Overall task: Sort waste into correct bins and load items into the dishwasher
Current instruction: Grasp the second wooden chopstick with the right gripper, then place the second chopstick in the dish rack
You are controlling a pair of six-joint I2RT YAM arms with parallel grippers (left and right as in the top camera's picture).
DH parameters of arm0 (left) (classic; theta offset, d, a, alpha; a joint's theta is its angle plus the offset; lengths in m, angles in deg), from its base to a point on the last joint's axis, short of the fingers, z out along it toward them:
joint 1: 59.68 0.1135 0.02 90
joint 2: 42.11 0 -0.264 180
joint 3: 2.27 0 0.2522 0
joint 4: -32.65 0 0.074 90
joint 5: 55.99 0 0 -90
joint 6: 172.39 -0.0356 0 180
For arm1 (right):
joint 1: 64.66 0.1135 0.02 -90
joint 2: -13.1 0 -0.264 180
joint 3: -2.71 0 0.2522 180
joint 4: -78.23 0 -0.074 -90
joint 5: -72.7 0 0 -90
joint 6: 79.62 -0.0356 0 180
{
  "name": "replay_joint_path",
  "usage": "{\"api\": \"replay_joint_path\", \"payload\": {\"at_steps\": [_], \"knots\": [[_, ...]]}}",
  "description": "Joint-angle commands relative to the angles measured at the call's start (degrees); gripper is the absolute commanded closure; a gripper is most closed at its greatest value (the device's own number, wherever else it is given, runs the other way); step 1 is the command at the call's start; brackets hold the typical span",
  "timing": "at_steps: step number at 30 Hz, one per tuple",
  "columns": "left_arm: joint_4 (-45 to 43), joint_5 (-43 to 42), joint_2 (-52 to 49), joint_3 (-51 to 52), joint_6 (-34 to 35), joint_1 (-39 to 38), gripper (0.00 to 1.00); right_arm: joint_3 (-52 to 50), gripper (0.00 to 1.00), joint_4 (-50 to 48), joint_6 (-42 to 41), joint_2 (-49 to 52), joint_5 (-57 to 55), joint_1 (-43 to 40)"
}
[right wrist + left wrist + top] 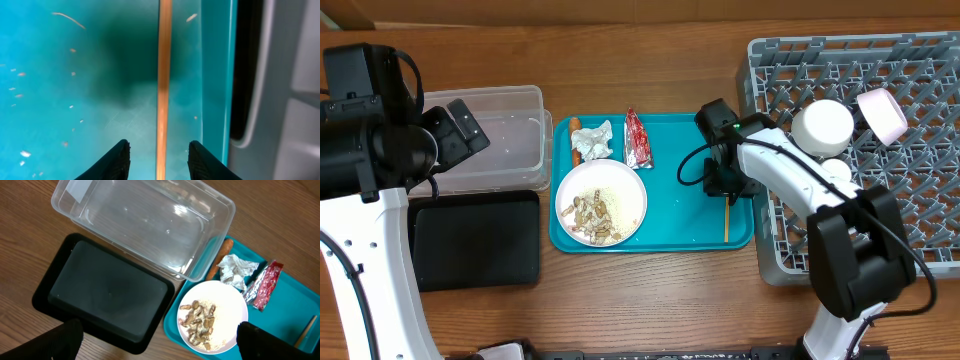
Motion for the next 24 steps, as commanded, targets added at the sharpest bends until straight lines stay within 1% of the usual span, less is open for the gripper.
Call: {"api": "replay_joint_path", "payload": {"at_steps": [1,2,4,7,10,13,18,22,24], "knots": [[-0.09,0.74,0.11,-0.02,0.55,0.26,0.00,-1.46,0.60,-1.77,-1.01,2.56,2.71,0.00],[-0.09,0.74,0.11,-0.02,0.55,0.26,0.00,-1.66,0.60,-2.29,-0.46,2.78,4.39,0.02],[-0.09,0.74,0.11,-0.02,0.55,0.26,0.00,-1.99,0.65,-2.86,-0.35,3.06,6.80,0.13],[-0.09,0.74,0.11,-0.02,0.55,0.26,0.00,-2.01,0.69,-2.95,-0.37,3.06,8.57,0.28],[-0.09,0.74,0.11,-0.02,0.55,0.26,0.00,-1.99,0.87,-2.62,-0.37,3.06,10.16,0.44],[-0.09,0.74,0.11,-0.02,0.55,0.26,0.00,-1.49,0.96,-2.01,-0.55,2.71,9.57,0.44],[-0.09,0.74,0.11,-0.02,0.55,0.26,0.00,2.34,0.96,1.25,-0.50,-1.75,5.53,0.44],[-0.09,0.74,0.11,-0.02,0.55,0.26,0.00,6.88,0.96,3.21,-0.28,-7.82,3.98,0.28],[-0.09,0.74,0.11,-0.02,0.55,0.26,0.00,8.92,0.96,3.48,-0.28,-11.13,1.33,-0.28]]}}
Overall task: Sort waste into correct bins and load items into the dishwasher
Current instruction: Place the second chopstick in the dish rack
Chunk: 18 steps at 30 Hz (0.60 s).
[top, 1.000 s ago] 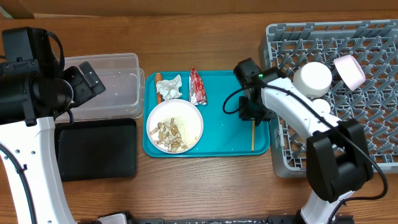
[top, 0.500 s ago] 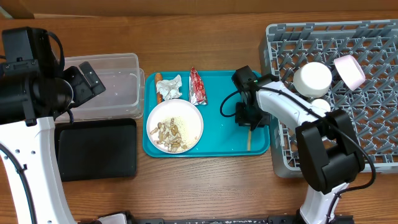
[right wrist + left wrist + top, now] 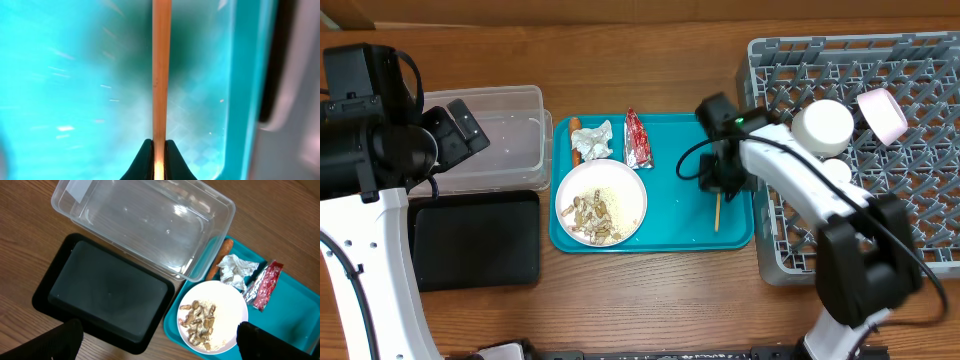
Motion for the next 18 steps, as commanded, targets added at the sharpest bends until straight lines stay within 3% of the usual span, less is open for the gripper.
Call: {"api": "replay_joint_path", "payload": {"at_steps": [1,4,7,14,18], "knots": [[-0.09,0.76,0.11,-0.02,0.55,0.26,0.00,5.49,0.96,-0.07,0.11,-8.96,-5.86,-0.79],[-0.09,0.76,0.11,-0.02,0.55,0.26,0.00,6.16,0.96,-0.66,1.44,-12.04,-14.12,-3.10],[-0.09,0.79,0.11,-0.02,0.55,0.26,0.00,6.03,0.96,-1.40,8.87,-12.33,-18.25,-6.97],[-0.07,0.76,0.11,-0.02,0.55,0.26,0.00,5.25,0.96,-4.11,21.86,-8.61,-11.37,-15.67],[-0.09,0.76,0.11,-0.02,0.55,0.26,0.00,5.25,0.96,-5.18,22.80,-6.32,-13.16,-15.85]]}}
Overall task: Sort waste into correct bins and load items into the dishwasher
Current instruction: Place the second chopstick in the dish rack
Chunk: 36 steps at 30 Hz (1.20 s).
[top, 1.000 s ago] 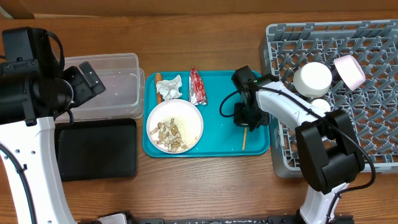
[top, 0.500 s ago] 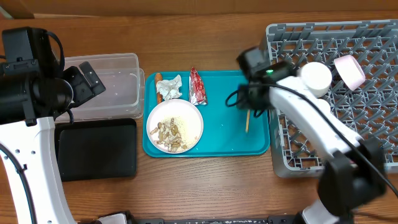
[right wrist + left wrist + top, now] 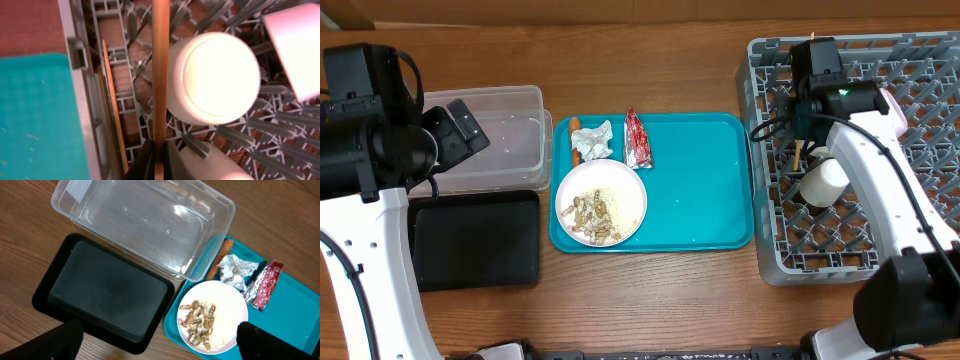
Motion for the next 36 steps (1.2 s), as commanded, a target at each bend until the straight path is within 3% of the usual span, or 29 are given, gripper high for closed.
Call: {"api": "replay_joint_path", "payload": {"at_steps": [1,8,9,11,12,19,31,33,35,36], "knots": [[-0.09,0.76,0.11,-0.02,0.55,0.26,0.00,-0.33,0.96,-1.57,5.01,1.99,-0.24,0.68],[-0.09,0.76,0.11,-0.02,0.55,0.26,0.00,-0.17,0.94,-2.12,6.58,-0.61,0.17,4.31],[-0.09,0.76,0.11,-0.02,0.55,0.26,0.00,-0.17,0.80,-2.16,6.58,-1.16,0.15,4.48],[-0.09,0.79,0.11,-0.02,0.55,0.26,0.00,-0.17,0.40,-2.12,6.40,-2.16,0.15,4.61],[-0.09,0.76,0.11,-0.02,0.55,0.26,0.00,-0.17,0.35,-2.10,6.21,-2.58,0.15,4.61],[-0.09,0.79,0.11,-0.02,0.55,0.26,0.00,1.33,0.36,-0.63,3.28,-7.89,0.85,5.44],[-0.09,0.76,0.11,-0.02,0.55,0.26,0.00,2.10,0.36,-0.87,3.30,-24.11,14.56,10.60],[-0.09,0.76,0.11,-0.02,0.55,0.26,0.00,2.08,0.28,-0.87,3.32,-25.53,16.90,10.60],[-0.09,0.76,0.11,-0.02,0.55,0.26,0.00,2.08,0.02,-0.85,3.32,-26.49,19.45,10.60],[-0.09,0.76,0.11,-0.02,0.55,0.26,0.00,2.08,0.00,-0.85,3.32,-26.69,20.98,10.60]]}}
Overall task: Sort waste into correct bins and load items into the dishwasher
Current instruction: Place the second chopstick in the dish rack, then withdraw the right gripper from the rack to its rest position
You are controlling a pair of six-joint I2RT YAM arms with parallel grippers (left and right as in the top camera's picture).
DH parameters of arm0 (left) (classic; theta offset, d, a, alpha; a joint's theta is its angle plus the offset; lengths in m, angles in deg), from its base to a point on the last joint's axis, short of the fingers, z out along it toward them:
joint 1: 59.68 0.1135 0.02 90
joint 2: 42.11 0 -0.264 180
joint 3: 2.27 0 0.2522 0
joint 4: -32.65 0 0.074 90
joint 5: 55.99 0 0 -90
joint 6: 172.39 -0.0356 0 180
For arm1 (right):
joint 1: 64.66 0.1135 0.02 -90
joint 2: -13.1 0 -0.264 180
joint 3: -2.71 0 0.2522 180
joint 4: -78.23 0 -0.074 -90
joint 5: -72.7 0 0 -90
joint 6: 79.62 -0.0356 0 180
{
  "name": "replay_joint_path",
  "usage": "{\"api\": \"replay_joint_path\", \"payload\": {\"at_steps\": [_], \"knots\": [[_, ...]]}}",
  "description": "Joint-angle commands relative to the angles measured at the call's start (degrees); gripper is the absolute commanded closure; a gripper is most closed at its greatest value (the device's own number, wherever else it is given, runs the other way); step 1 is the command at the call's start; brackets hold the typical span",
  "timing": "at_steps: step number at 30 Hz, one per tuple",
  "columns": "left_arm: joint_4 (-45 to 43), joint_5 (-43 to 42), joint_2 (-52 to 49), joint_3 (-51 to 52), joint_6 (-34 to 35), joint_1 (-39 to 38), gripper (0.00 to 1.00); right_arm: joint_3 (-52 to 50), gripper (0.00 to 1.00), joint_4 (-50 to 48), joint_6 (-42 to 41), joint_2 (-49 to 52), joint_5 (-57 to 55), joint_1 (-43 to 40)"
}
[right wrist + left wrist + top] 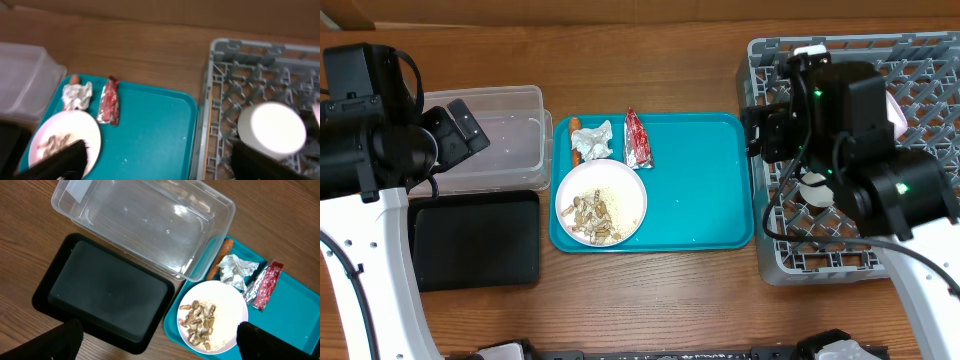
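My right gripper is open and empty, high above the gap between the teal tray and the grey dish rack. A wooden chopstick lies in the rack along its left wall, with a white cup upside down beside it. On the tray are a white plate of food scraps, a red wrapper, a crumpled tissue and an orange stick. My left gripper hangs open over the bins.
A clear plastic bin and a black bin stand left of the tray. The right arm's body hides much of the rack's left half in the overhead view. Bare wood surrounds everything.
My right gripper was shut on the chopstick low over the rack. Now it is open, empty and much higher, and a chopstick lies in the rack. The left arm is unchanged.
My right gripper stood open around a chopstick on the tray's right side. Then it was shut on it there, then held it over the rack beside the white cup. Now the tray's right side is bare and the gripper is open above.
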Motion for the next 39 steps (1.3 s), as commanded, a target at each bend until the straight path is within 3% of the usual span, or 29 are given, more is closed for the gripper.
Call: {"api": "replay_joint_path", "payload": {"at_steps": [1,8,18,23,27,33,39], "knots": [[-0.09,0.76,0.11,-0.02,0.55,0.26,0.00,1.49,0.00,-0.33,-0.20,-0.79,7.45,-0.15],[-0.09,0.76,0.11,-0.02,0.55,0.26,0.00,1.44,0.00,-0.31,-0.17,-0.37,20.04,-0.15],[-0.09,0.76,0.11,-0.02,0.55,0.26,0.00,1.44,0.00,2.95,-0.15,-0.39,19.85,-0.15],[-0.09,0.76,0.11,-0.02,0.55,0.26,0.00,1.44,0.00,4.50,-0.15,-2.25,19.23,-4.20],[-0.09,0.76,0.11,-0.02,0.55,0.26,0.00,1.44,0.00,8.15,-0.13,-7.19,17.92,-8.15],[-0.09,0.76,0.11,-0.02,0.55,0.26,0.00,-0.04,0.00,8.46,1.77,-16.26,3.06,-9.05],[-0.09,0.76,0.11,-0.02,0.55,0.26,0.00,-13.86,0.00,0.50,6.49,-29.27,0.55,-9.07]]}}
